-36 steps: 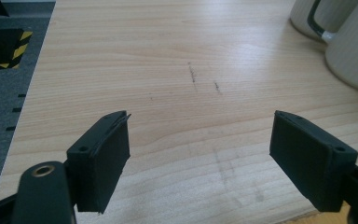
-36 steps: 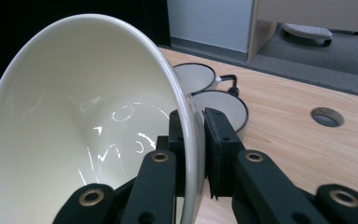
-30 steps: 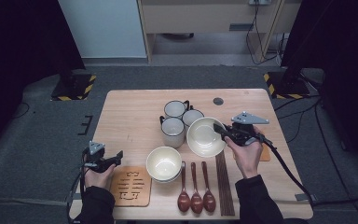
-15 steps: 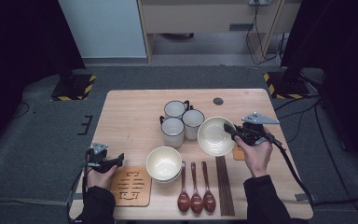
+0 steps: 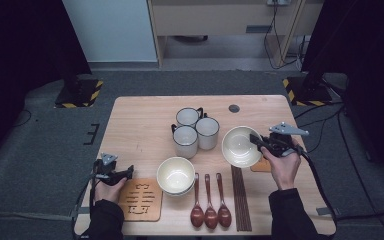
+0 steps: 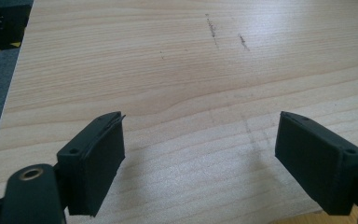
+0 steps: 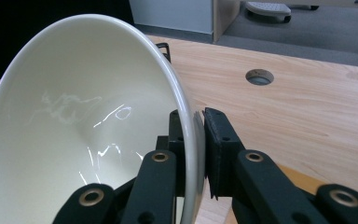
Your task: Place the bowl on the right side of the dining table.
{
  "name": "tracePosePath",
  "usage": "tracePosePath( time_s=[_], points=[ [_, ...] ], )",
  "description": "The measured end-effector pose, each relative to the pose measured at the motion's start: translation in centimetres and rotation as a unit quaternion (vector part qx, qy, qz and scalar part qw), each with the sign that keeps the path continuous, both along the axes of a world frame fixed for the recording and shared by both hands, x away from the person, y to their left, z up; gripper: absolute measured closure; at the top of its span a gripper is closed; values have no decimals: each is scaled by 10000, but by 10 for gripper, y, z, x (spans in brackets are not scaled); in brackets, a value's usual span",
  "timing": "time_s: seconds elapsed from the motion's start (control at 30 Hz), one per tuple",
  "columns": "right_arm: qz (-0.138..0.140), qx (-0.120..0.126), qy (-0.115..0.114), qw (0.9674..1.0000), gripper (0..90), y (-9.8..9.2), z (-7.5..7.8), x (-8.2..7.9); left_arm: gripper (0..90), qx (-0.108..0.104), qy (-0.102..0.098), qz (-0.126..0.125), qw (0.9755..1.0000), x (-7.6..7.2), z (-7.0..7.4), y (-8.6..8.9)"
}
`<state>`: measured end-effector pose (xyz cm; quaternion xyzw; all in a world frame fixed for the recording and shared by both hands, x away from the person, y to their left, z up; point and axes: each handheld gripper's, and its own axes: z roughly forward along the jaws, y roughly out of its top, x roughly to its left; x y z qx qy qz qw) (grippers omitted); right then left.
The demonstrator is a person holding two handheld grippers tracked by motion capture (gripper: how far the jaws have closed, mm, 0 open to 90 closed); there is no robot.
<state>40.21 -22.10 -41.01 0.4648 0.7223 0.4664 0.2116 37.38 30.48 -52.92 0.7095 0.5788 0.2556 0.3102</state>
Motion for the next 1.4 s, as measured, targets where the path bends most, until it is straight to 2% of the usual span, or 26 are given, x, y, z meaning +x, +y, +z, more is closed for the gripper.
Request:
tracePosePath(
  time_s=[0.4, 1.03, 1.4],
  points=[
    [-240, -17, 163, 9996, 820, -21, -16, 7, 141, 58, 120, -32, 9999, 1, -4, 1],
    [-519, -174, 407, 9977, 820, -47, -34, 19, 113, 18, 114, -6, 9999, 2, -7, 2],
    [-742, -200, 568, 9954, 820, -66, -50, 26, 72, 34, 160, 33, 9999, 3, -7, 2]
  ],
)
